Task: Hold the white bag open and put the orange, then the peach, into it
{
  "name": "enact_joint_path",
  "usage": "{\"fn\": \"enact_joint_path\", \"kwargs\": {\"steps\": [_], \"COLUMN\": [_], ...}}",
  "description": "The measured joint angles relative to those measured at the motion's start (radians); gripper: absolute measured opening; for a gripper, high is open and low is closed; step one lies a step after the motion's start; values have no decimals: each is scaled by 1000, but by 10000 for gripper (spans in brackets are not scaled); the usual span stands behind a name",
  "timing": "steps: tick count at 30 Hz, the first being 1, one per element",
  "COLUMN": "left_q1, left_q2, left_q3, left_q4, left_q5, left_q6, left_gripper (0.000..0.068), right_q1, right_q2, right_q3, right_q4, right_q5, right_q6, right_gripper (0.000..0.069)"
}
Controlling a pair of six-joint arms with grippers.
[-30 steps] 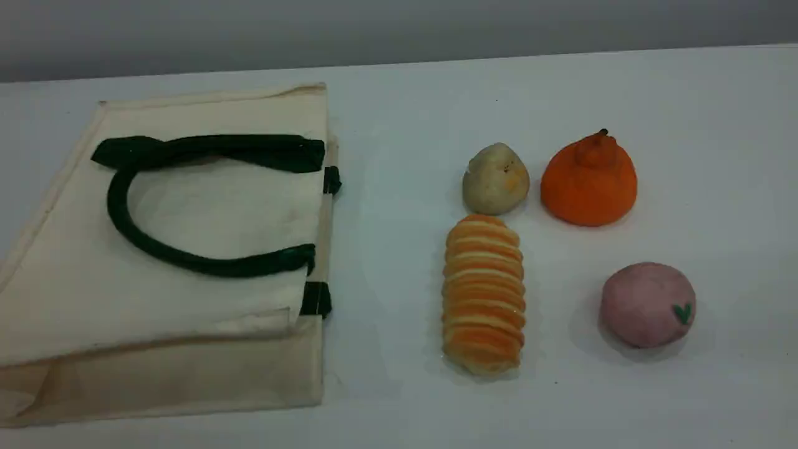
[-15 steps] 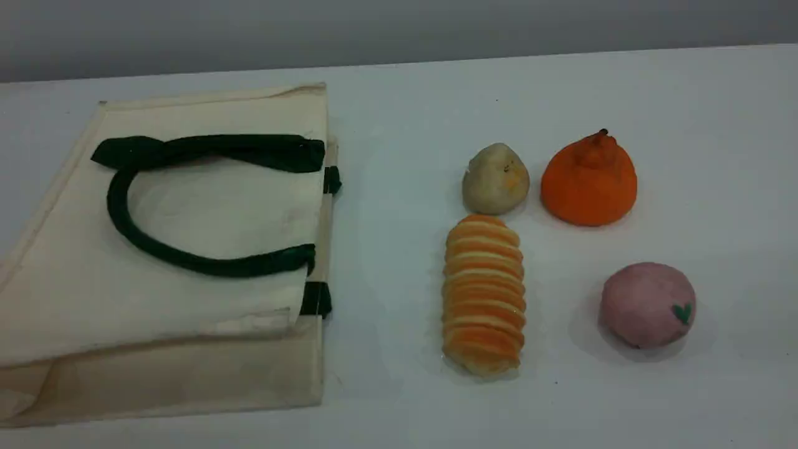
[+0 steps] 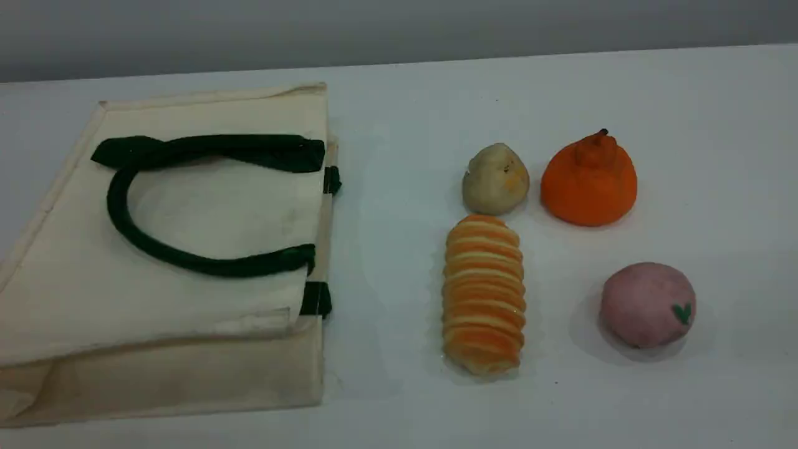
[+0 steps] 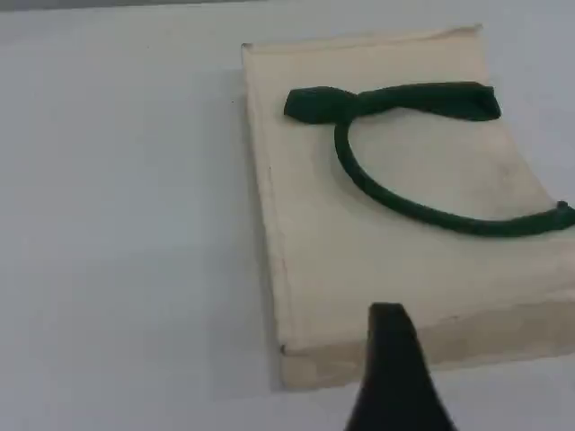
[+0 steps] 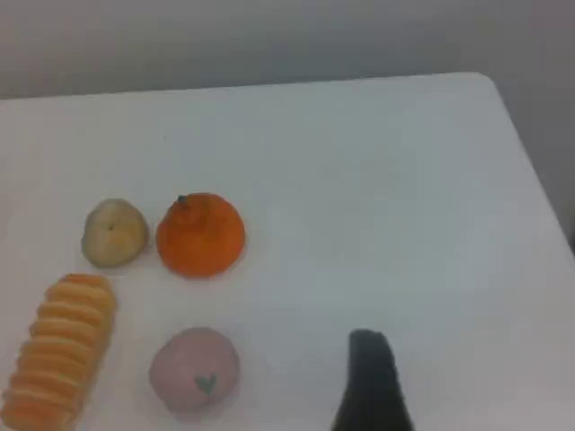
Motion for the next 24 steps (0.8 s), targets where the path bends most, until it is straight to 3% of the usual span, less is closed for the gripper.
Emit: {"fn": "enact_joint_path", "kwargs": {"steps": [13,19,24], "left_q1": [-3,-45,-45], "left_q2": [0,8,116], "left_q3": [0,-3,-24], "left_q4": [-1,0,35], "left_q5": [-7,-10,-52], "left_q6": [-3,-8,-67], "left_gripper": [418,418,418], "right_q1": [0,0,6], "right_q2": [0,0,70], "right_q3": [0,-1,-23], "right_q4": [77,112,123], "right_q5": [-14,-19,-66], "right_q6": [3,-15,-15], "right_gripper": [460,460,460]}}
